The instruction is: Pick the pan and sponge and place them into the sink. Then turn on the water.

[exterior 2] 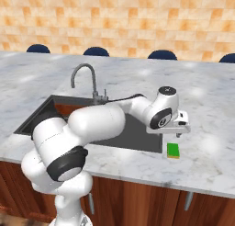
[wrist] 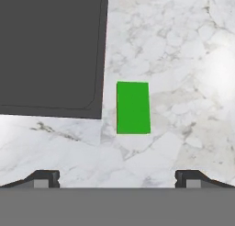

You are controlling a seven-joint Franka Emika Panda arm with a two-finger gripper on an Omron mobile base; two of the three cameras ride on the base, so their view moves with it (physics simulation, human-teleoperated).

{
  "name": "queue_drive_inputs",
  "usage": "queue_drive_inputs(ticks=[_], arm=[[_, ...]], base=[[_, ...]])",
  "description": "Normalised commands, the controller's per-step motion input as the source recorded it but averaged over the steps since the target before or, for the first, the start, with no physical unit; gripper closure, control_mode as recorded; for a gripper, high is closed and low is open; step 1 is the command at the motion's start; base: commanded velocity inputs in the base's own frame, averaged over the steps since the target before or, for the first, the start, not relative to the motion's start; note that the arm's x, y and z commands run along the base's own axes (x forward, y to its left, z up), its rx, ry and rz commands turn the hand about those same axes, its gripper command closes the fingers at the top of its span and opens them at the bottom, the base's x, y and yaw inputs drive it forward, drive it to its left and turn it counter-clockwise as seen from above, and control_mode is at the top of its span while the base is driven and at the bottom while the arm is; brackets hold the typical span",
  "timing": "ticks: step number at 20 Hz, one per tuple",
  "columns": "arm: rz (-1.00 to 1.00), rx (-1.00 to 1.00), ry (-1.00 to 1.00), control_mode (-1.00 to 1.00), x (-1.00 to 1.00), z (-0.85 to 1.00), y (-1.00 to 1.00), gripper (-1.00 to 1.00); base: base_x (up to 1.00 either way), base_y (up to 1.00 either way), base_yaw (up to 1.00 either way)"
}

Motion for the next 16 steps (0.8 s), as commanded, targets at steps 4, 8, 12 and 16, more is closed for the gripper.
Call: queue_drive_inputs(ticks=[4, 8, 12, 16], arm=[[0.03, 0.04, -0.02, -1.0, 0.11, -0.3, -0.15, -1.0], [0.04, 0.02, -0.05, -1.0, 0.15, -0.28, -0.04, -1.0], [0.02, -0.01, -0.03, -1.0, 0.24, -0.23, -0.06, -1.0], [0.0, -0.01, 0.02, -1.0, 0.27, -0.26, -0.07, -1.0]], base=[[0.0, 0.0, 0.0], [0.0, 0.0, 0.0], [0.0, 0.0, 0.0], [0.0, 0.0, 0.0]])
